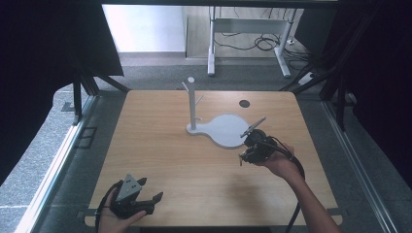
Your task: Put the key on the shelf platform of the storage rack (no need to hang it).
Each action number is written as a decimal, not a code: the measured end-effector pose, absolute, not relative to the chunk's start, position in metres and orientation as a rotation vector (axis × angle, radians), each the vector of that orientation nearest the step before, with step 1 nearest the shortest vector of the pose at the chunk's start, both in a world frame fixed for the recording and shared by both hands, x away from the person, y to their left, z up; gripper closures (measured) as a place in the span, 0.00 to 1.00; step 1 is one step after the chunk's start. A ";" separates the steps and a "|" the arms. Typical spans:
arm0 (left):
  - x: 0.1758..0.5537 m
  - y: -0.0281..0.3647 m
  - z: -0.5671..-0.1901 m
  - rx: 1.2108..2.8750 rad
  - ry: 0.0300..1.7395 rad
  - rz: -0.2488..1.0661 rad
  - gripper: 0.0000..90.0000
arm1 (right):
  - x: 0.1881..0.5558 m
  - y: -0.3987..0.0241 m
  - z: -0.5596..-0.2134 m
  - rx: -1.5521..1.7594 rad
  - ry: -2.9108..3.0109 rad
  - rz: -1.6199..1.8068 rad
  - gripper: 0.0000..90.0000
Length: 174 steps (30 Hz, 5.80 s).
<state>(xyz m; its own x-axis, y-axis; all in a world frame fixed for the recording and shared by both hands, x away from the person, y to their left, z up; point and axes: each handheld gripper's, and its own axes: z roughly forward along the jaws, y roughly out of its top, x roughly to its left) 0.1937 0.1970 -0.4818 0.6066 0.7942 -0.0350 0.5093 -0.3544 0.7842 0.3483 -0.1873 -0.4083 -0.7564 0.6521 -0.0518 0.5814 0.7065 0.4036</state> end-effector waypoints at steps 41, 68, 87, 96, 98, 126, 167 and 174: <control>0.194 0.201 -0.480 2.025 1.035 0.461 0.28 | 0.404 -0.179 -0.407 1.099 2.701 0.551 0.76; 0.193 0.203 -0.479 2.019 1.035 0.466 0.28 | 0.439 -0.178 -0.409 1.204 2.671 0.581 0.76; 0.192 0.207 -0.477 2.004 1.037 0.465 0.28 | 0.461 -0.163 -0.418 1.224 2.662 0.599 0.76; 0.193 0.208 -0.478 2.003 1.039 0.462 0.28 | 0.472 -0.157 -0.429 1.238 2.667 0.597 0.76; 0.193 0.209 -0.478 2.001 1.041 0.464 0.28 | 0.475 -0.156 -0.432 1.241 2.669 0.595 0.76; 0.193 0.212 -0.478 1.993 1.047 0.466 0.28 | 0.490 -0.160 -0.468 1.319 2.613 0.580 0.76; 0.194 0.212 -0.479 1.998 1.052 0.463 0.28 | 0.493 -0.160 -0.496 1.322 2.569 0.488 0.65; 0.194 0.211 -0.479 2.000 1.049 0.464 0.28 | 0.489 -0.163 -0.486 1.347 2.512 0.551 0.53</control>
<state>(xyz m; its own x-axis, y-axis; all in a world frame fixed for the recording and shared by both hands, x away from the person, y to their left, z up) 0.1942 0.2111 -0.4794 0.5865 0.8087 -0.0459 0.5102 -0.3248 0.7964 0.4891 -0.1633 -0.4863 -0.5471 0.8365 -0.0312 0.7466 0.5045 0.4336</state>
